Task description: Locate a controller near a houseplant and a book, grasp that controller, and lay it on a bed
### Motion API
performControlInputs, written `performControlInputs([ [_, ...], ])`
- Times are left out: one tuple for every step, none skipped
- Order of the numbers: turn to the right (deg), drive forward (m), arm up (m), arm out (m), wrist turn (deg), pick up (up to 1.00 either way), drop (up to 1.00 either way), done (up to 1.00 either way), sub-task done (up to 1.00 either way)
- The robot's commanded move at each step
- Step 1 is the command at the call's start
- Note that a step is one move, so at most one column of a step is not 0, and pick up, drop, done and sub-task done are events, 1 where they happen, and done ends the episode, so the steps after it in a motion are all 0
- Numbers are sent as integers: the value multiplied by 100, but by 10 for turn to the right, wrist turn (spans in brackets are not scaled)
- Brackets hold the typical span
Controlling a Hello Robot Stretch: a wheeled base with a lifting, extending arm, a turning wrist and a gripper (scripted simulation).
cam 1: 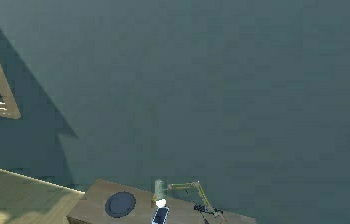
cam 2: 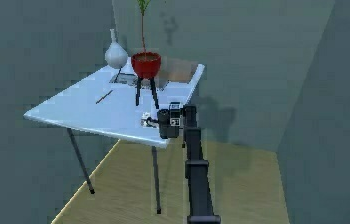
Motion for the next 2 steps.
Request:
performControlInputs([
  [0, 0, 0, 0, 0, 100, 0, 0, 0],
  [0, 0, 10, 0, 0, 0, 0, 0, 0],
])
